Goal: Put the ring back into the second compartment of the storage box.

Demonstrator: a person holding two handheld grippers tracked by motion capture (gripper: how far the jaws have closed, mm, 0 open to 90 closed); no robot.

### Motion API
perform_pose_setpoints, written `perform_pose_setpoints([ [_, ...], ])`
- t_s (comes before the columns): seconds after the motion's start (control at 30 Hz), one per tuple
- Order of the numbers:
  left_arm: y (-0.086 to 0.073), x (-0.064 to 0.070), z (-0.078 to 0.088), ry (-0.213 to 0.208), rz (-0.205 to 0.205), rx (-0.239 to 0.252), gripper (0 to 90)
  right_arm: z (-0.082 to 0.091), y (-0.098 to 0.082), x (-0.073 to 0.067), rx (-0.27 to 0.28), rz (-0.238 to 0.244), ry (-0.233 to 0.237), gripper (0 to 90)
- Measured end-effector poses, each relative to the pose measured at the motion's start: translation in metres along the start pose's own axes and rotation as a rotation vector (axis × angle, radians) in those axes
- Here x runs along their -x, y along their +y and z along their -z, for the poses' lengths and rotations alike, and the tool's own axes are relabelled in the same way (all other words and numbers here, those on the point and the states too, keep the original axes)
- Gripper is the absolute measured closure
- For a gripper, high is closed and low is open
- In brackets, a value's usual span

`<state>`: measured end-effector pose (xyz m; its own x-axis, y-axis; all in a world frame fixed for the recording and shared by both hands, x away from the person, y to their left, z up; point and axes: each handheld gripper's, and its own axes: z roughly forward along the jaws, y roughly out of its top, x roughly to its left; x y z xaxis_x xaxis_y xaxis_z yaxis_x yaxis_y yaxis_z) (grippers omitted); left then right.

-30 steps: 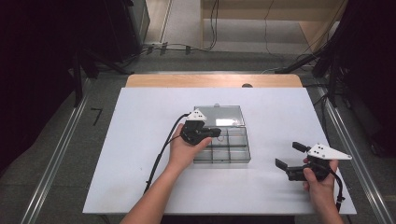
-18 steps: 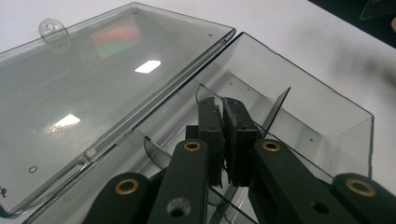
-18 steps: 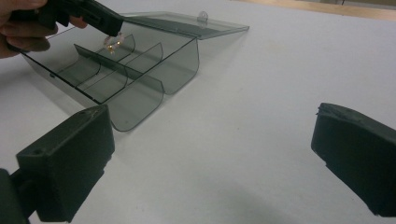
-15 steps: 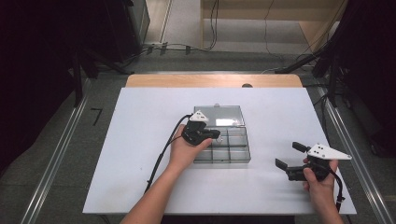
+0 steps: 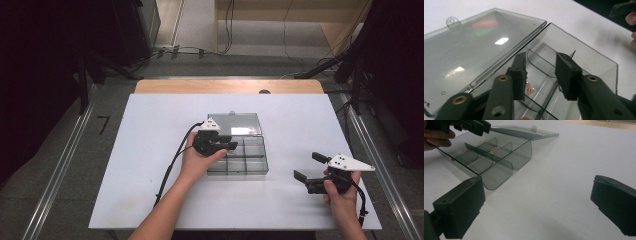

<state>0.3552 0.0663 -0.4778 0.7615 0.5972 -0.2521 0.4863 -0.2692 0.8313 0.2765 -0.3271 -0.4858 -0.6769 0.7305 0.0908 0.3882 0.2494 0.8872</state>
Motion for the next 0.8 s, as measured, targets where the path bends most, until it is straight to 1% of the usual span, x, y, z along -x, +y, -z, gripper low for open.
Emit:
perform_pose_setpoints([
  [0.1, 0.0, 0.0, 0.004, 0.0, -0.005, 0.025, 48.6, -0.001, 0.001, -0.002, 0.0, 0.0, 0.003, 0.0],
  [0.13, 0.0, 0.0, 0.006, 0.001, -0.009, 0.024, 46.1, -0.001, 0.001, -0.002, 0.0, 0.002, 0.006, 0.0],
  [0.2, -0.001, -0.002, 0.008, 0.003, -0.002, 0.035, 38.1, -0.002, 0.001, -0.004, -0.003, 0.006, 0.008, 0.0],
  [0.33, -0.002, -0.005, 0.015, 0.0, 0.015, 0.054, 30.9, -0.003, 0.003, -0.006, 0.002, 0.004, 0.019, 0.0],
  [0.37, -0.002, -0.006, 0.016, -0.003, 0.016, 0.058, 29.1, -0.003, 0.003, -0.007, 0.006, -0.002, 0.021, 0.0],
  [0.43, -0.001, -0.007, 0.02, -0.001, 0.015, 0.063, 26.5, -0.003, 0.005, -0.008, 0.01, 0.003, 0.026, 0.0],
  [0.47, -0.001, -0.008, 0.021, 0.003, 0.02, 0.066, 25.3, -0.003, 0.005, -0.009, 0.01, -0.002, 0.026, 0.0],
  [0.63, -0.002, -0.013, 0.028, 0.001, 0.036, 0.082, 15.5, -0.007, 0.008, -0.011, 0.0, 0.01, 0.03, 0.0],
  [0.73, -0.002, -0.016, 0.031, -0.018, 0.033, 0.088, 9.9, -0.007, 0.011, -0.012, 0.007, 0.011, 0.03, 0.0],
  [0.8, -0.002, -0.017, 0.033, -0.02, 0.028, 0.09, 8.5, -0.007, 0.014, -0.013, 0.007, 0.012, 0.031, 0.0],
])
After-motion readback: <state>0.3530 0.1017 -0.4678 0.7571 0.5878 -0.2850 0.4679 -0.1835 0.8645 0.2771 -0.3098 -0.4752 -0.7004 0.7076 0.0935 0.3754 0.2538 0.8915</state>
